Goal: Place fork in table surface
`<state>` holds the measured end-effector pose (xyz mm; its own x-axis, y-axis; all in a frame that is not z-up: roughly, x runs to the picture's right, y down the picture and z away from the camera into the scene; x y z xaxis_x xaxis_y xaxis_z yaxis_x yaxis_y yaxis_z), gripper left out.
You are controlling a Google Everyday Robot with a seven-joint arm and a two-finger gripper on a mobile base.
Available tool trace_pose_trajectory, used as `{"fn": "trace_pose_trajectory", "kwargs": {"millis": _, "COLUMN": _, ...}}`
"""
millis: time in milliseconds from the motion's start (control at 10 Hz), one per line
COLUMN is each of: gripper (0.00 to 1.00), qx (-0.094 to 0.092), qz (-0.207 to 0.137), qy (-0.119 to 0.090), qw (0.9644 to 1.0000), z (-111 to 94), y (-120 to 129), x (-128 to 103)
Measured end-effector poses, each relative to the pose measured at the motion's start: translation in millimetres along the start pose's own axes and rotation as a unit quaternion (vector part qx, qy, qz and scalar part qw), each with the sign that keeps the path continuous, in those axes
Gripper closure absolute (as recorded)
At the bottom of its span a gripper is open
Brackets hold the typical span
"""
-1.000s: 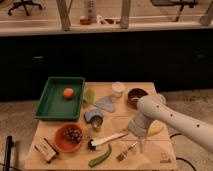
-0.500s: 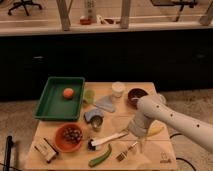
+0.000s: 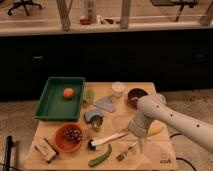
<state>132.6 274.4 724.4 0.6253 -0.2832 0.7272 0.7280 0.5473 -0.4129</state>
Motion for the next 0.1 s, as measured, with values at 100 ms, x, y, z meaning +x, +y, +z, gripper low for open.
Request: {"fn": "trace_pose_trajectory", "kwargs": {"millis": 100, "gripper": 0.2, "qx": 0.0, "qz": 0.0, "qy": 0.0, "qw": 1.0, "z": 0.0, "y": 0.0, "x": 0.0}}
